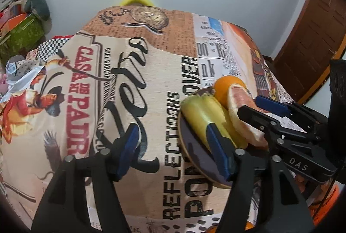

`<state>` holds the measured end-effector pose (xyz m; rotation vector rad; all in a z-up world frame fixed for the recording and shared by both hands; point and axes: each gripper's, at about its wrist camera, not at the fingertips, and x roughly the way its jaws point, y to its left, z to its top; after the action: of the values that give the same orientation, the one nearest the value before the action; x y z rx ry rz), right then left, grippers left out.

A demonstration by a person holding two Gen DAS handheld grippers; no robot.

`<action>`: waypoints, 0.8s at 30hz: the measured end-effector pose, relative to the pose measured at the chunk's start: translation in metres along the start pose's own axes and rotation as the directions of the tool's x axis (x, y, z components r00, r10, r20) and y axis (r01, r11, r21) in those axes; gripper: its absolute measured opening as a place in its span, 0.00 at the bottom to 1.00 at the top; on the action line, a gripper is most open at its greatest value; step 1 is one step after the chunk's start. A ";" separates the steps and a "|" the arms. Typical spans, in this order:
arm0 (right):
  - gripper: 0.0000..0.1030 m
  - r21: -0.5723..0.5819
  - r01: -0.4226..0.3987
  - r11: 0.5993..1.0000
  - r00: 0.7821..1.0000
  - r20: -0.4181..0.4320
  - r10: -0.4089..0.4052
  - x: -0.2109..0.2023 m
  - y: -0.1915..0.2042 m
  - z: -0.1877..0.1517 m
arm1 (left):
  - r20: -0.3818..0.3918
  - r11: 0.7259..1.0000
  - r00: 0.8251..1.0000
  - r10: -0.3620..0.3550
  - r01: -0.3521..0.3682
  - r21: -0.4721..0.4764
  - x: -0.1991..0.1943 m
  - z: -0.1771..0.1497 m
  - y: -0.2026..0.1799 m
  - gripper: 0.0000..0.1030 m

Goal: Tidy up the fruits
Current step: 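Carry the corn cob and pomelo segment onto the grey plate and lower them, then open both grippers and lift them away from the plate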

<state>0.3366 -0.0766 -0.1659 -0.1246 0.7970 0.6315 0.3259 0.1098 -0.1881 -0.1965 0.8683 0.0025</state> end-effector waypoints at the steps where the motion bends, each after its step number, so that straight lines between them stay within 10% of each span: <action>1: 0.56 0.001 0.005 1.000 1.000 -0.002 -0.005 0.000 0.001 0.000 | 0.001 1.000 1.000 0.002 -0.002 -0.002 0.000 -0.001 0.001 0.63; 24: 0.57 0.005 0.082 0.997 0.989 0.121 -0.082 -0.130 0.021 -0.027 | 0.145 0.994 0.989 0.004 -0.020 0.108 -0.129 -0.035 -0.041 0.69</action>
<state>0.2398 -0.1313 -0.0912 -0.1177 0.6715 0.5562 0.2194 0.0733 -0.1055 -0.0871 0.7230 -0.0196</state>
